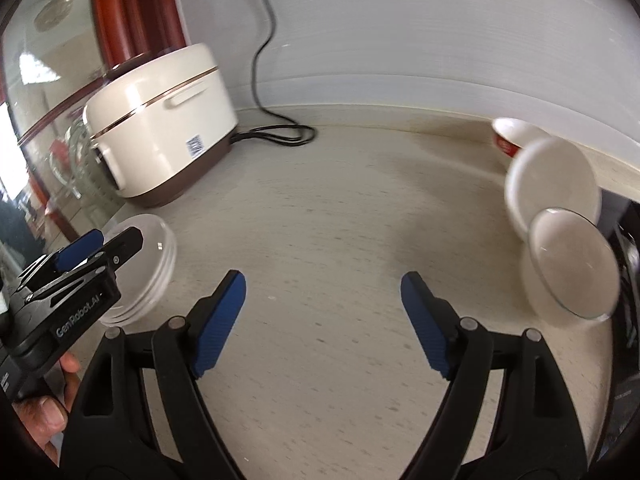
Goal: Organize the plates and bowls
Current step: 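Move both grippers toward the white bowls beside the stove, then close both grippers on the rim of a white bowl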
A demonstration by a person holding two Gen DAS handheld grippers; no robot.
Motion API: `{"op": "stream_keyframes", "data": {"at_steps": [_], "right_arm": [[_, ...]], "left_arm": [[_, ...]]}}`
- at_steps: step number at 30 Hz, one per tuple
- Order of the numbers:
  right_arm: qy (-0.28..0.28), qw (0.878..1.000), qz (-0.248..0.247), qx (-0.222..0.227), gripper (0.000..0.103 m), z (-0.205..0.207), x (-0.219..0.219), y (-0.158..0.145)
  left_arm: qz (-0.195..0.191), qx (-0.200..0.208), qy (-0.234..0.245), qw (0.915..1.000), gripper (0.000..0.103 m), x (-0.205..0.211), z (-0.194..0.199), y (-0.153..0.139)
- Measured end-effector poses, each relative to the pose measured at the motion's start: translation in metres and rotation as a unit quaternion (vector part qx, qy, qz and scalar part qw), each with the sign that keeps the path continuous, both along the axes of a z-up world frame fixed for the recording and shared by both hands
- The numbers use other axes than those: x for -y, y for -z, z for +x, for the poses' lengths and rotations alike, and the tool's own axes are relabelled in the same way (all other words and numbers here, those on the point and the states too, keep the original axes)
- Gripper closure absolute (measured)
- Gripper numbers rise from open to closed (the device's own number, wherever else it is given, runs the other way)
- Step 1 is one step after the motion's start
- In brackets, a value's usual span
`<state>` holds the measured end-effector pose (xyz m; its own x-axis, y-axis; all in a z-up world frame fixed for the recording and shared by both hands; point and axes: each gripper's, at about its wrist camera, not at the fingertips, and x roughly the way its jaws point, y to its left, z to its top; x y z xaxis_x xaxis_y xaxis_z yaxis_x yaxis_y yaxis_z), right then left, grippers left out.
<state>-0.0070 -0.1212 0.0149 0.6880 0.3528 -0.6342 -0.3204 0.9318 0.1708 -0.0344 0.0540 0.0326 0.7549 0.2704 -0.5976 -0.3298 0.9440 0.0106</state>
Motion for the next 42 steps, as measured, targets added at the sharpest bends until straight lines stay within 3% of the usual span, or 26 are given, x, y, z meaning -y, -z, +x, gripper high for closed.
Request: {"op": "stream_keyframes", "data": {"at_steps": [8,13,19,26,31,35,38,40,42], "right_arm": [[0.058,0.998,0.025,0.0,0.02,-0.017,0.05,0.002],[0.11,0.993,0.043,-0.001,0.018,-0.032,0.091,0.004],[0.177,0.982,0.069,-0.011,0.018,-0.042,0.144,0.011],[0.215,0.972,0.095,-0.014,0.017,-0.037,0.186,0.008],[0.22,0.972,0.084,-0.011,0.013,-0.018,0.207,-0.006],[0.2,0.976,0.085,-0.026,0.013,0.012,0.216,-0.015],[0.185,0.978,0.085,-0.037,0.013,0.041,0.221,-0.024],[0.184,0.979,0.067,-0.049,0.013,0.058,0.222,-0.028],[0.174,0.982,0.056,-0.056,0.013,0.073,0.219,-0.028]], "left_arm": [[-0.008,-0.005,0.034,0.9994,0.04,0.024,0.019,0.0],[-0.045,-0.009,0.084,0.9955,0.032,0.043,0.032,0.004],[-0.104,-0.026,0.177,0.9784,0.032,0.078,0.053,0.016],[-0.13,-0.034,0.26,0.9561,0.032,0.125,0.066,0.01],[-0.147,-0.02,0.29,0.9454,0.032,0.142,0.087,-0.005],[-0.188,-0.025,0.306,0.933,0.033,0.154,0.121,-0.009],[-0.216,-0.037,0.317,0.9229,0.041,0.162,0.146,-0.005],[-0.233,-0.058,0.317,0.9174,0.052,0.168,0.165,0.004],[-0.241,-0.069,0.315,0.9155,0.053,0.174,0.18,0.01]]}}
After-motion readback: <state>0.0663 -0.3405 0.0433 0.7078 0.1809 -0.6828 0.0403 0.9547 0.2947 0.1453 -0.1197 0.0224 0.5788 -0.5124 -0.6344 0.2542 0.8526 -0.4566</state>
